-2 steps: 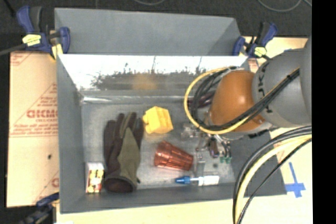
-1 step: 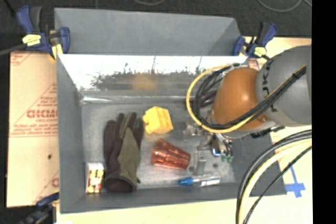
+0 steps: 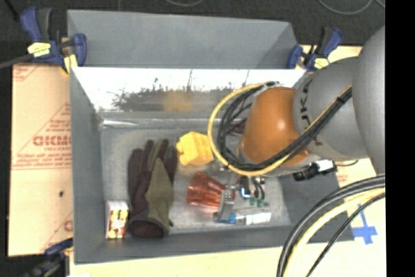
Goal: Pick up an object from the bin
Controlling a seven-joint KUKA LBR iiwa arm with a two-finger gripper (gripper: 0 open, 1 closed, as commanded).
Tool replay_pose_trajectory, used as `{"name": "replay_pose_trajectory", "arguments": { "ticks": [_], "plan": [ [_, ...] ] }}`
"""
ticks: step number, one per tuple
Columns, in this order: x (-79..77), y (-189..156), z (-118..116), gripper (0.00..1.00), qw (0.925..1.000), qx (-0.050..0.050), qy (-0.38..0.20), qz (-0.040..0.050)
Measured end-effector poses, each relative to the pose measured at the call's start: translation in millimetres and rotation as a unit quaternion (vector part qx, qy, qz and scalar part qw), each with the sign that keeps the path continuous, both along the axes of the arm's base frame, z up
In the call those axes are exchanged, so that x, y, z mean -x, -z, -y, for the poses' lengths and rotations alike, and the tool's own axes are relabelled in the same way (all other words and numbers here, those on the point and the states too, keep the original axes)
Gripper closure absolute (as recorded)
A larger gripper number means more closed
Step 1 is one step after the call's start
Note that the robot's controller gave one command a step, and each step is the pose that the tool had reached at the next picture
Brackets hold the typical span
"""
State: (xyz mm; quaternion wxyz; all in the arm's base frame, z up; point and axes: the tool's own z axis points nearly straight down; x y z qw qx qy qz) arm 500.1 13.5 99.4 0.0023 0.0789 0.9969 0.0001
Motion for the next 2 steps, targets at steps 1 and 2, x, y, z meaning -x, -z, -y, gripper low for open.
{"name": "replay_pose_trajectory", "arguments": {
  "ticks": [1,2],
  "plan": [
    [9.4,29.4,-5.9,0.0,0.9999,0.0,-0.016,0.0016],
    [15.0,29.6,-1.1,1.0,0.9986,0.0,0.052,-0.0009]
  ]
}}
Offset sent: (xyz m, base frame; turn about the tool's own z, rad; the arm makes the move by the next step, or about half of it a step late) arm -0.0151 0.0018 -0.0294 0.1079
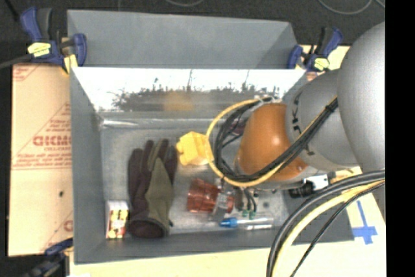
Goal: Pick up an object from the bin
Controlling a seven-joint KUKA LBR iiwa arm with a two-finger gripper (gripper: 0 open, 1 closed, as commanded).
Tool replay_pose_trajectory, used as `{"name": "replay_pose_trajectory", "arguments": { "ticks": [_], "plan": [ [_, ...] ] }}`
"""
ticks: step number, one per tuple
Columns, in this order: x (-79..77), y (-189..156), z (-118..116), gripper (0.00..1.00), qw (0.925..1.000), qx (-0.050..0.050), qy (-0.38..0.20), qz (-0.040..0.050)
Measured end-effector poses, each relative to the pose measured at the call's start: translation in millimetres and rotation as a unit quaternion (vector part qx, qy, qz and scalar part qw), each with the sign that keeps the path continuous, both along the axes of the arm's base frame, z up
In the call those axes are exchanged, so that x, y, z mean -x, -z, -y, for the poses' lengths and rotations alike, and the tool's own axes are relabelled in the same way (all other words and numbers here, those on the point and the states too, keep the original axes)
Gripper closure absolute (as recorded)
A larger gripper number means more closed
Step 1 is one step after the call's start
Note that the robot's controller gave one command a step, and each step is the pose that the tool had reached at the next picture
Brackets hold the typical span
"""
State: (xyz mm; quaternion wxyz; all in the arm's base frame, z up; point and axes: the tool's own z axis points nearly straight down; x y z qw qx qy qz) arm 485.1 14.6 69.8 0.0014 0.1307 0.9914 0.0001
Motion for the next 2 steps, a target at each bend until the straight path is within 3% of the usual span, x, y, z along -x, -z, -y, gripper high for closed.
{"name": "replay_pose_trajectory", "arguments": {
  "ticks": [2],
  "plan": [
    [0.4,-2.7,0.1,1.0,1.0,0.0,-0.001,0.0004]
  ]
}}
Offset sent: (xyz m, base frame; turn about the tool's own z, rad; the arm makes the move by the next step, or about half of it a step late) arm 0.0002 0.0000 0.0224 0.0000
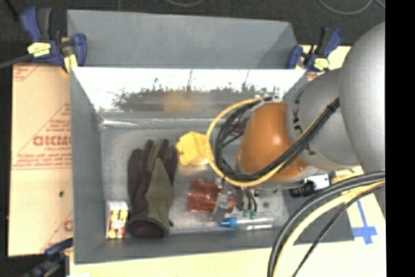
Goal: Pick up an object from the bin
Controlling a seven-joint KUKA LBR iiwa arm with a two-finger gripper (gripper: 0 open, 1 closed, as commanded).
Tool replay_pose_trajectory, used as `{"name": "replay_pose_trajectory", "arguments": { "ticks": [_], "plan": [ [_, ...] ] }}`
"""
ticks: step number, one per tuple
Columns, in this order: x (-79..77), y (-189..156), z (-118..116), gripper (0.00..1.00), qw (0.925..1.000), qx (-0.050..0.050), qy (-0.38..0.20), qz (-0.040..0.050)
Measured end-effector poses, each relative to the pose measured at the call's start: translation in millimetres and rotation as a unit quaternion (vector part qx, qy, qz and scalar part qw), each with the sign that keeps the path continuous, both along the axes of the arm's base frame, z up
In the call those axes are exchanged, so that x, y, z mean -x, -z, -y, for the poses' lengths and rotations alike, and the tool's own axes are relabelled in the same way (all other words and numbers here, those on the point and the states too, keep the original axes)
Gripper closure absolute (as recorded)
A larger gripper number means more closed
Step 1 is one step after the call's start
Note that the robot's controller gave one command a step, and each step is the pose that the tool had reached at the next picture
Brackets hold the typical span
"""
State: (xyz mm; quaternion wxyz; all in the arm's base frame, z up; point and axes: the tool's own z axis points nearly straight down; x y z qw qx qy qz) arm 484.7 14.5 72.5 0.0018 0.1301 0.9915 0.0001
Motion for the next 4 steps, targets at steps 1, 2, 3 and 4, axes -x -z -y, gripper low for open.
{"name": "replay_pose_trajectory", "arguments": {
  "ticks": [1,2,3,4],
  "plan": [
    [0.7,-10.0,0.2,1.0,1.0,0.0,-0.001,-0.0015],
    [-0.4,-20.6,0.4,1.0,1.0,0.0,-0.001,0.0008],
    [0.9,-31.1,0.7,1.0,1.0,0.0,-0.002,-0.0022],
    [0.8,-47.8,0.8,1.0,1.0,0.0,-0.002,-0.0015]
  ]
}}
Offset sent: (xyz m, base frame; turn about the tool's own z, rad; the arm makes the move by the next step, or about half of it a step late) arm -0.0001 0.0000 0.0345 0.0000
